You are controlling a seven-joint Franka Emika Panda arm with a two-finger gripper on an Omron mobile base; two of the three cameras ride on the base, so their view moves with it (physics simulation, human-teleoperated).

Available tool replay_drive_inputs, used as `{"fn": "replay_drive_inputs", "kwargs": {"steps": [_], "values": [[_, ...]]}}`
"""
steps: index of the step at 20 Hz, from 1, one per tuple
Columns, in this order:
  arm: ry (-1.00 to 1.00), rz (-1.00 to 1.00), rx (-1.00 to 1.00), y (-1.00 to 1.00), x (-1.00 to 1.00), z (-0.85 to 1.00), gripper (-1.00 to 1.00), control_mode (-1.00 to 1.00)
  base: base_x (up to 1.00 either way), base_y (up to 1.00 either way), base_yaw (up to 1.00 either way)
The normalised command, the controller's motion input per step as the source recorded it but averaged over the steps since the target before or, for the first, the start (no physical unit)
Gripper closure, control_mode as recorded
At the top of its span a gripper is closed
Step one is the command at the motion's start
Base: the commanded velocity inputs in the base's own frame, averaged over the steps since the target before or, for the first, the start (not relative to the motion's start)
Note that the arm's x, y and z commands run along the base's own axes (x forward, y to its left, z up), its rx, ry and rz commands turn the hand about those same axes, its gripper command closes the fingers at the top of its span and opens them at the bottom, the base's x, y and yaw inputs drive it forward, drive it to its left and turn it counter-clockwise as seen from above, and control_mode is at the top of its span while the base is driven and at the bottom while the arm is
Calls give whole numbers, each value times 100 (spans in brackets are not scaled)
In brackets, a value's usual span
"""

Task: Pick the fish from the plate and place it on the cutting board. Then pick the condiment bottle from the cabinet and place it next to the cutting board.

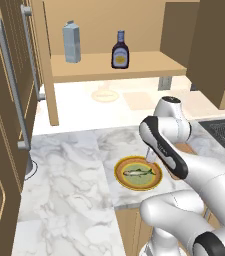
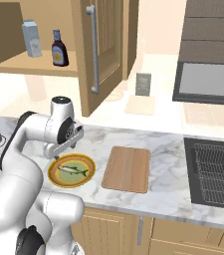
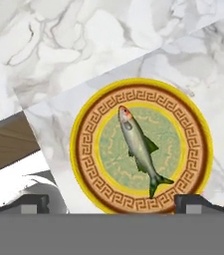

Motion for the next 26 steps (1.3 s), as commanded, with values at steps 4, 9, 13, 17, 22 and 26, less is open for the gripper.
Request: {"fn": "replay_drive_inputs", "kwargs": {"steps": [4, 9, 13, 17, 22, 26], "values": [[0, 10, -1, 3, 11, -33, -100, -100, 0, 0, 0], [0, 8, -1, 1, 5, -30, -100, -100, 0, 0, 0], [0, 7, -5, 1, 6, -30, -100, -100, 0, 0, 0], [1, 4, -6, 2, 5, -22, -100, -100, 0, 0, 0], [0, 0, -5, 0, 1, -4, -100, -100, 0, 0, 0], [0, 0, -2, 2, 0, -18, -100, -100, 0, 0, 0]]}}
